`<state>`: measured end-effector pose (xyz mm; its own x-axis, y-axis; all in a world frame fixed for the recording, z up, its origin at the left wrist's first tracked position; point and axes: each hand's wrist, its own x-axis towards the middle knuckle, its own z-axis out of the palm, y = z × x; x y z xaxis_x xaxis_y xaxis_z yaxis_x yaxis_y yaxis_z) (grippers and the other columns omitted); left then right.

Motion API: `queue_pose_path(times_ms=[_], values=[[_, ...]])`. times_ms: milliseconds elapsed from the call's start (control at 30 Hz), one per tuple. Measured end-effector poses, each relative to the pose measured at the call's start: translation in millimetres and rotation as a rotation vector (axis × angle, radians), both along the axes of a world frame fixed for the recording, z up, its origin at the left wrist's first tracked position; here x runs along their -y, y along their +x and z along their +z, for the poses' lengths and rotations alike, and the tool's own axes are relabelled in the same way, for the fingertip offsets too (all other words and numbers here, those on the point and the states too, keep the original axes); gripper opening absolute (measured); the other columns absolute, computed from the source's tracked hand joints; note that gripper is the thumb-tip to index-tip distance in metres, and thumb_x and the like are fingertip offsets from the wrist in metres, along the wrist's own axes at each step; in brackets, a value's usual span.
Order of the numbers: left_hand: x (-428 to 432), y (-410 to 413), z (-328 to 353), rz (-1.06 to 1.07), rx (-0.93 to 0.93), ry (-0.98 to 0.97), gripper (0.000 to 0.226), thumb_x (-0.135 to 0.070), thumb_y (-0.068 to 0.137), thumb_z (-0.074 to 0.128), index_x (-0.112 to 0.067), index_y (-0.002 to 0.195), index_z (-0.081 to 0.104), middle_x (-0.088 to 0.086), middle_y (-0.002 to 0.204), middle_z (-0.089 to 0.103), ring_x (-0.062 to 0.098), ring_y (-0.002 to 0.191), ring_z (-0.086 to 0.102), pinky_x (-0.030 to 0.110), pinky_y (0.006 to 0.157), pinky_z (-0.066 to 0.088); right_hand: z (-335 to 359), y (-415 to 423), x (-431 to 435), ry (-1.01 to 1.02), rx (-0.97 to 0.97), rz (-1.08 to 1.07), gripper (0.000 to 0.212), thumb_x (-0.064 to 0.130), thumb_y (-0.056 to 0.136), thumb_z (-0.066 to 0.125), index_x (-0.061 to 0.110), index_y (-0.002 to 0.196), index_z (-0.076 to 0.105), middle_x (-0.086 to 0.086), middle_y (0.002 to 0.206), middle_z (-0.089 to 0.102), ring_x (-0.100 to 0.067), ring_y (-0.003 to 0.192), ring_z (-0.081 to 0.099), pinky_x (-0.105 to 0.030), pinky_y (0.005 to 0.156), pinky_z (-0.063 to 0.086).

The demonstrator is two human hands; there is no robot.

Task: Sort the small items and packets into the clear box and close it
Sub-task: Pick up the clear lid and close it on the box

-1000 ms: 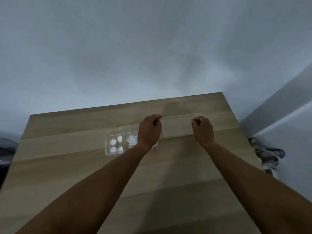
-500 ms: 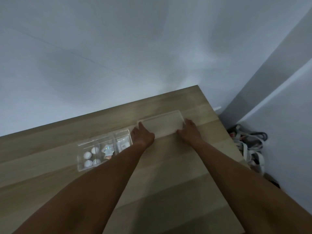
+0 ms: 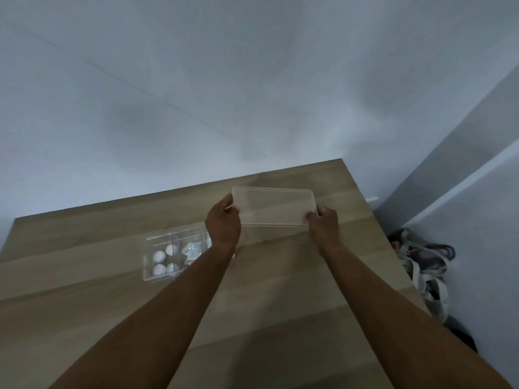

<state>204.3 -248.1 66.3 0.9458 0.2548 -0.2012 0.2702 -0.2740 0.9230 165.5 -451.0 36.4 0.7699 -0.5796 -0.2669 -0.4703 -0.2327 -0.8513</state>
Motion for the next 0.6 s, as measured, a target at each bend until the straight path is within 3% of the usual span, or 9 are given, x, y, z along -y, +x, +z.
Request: queue_pose_path(times_ms=[167,333,400,467,600], values=[[-65.7,-5.1,13.2,0.075,-0.014,-0.103,0.04,0.002,0.086,0.06,-0.004,0.126,0.062,0.014,0.124,0.067,0.029,0.114,0.065,0.047,0.104,0.049,18.8,-5.2,-56.6,0.069,0.087,0.066,0.016,0.002,0.079,0.055,0.001,0.08,0.071,-0.012,0.072,0.059,-0.02,0.064,0.051,-0.021,0.051,0.038],[-137.9,-26.0,11.2,0.072,-0.014,0.197,0.035,-0.007,0.086,0.059,-0.016,0.119,0.069,0.008,0.115,0.074,0.025,0.106,0.069,0.04,0.101,0.051,16.6,-10.3,-120.9,0.121,0.018,0.173,0.017,0.005,0.078,0.054,0.012,0.064,0.06,-0.003,0.064,0.053,-0.018,0.062,0.047,-0.029,0.059,0.035],[-158.4,-34.2,6.7,0.095,-0.012,0.246,0.035,-0.005,0.086,0.058,-0.015,0.117,0.07,0.009,0.113,0.074,0.024,0.107,0.068,0.034,0.098,0.049,15.2,-12.0,-141.5,0.137,-0.008,0.231,0.014,0.005,0.078,0.052,0.012,0.073,0.063,-0.005,0.072,0.058,-0.02,0.07,0.052,-0.03,0.065,0.038],[-176.4,-39.4,0.8,0.114,-0.032,0.291,0.036,-0.002,0.086,0.057,-0.012,0.118,0.069,0.01,0.116,0.073,0.025,0.113,0.065,0.029,0.096,0.044,13.9,-12.5,-159.4,0.105,-0.033,0.307,0.023,0.005,0.08,0.05,0.007,0.096,0.067,-0.01,0.089,0.066,-0.022,0.083,0.06,-0.029,0.073,0.042],[-196.6,-43.7,-8.6,0.114,-0.068,0.345,0.037,0.0,0.086,0.052,-0.01,0.118,0.069,0.013,0.119,0.071,0.027,0.114,0.065,0.029,0.095,0.045,11.2,-11.6,-182.0,0.074,-0.083,0.365,0.039,0.003,0.081,0.05,0.007,0.117,0.062,-0.017,0.113,0.069,-0.031,0.101,0.065,-0.036,0.086,0.054]])
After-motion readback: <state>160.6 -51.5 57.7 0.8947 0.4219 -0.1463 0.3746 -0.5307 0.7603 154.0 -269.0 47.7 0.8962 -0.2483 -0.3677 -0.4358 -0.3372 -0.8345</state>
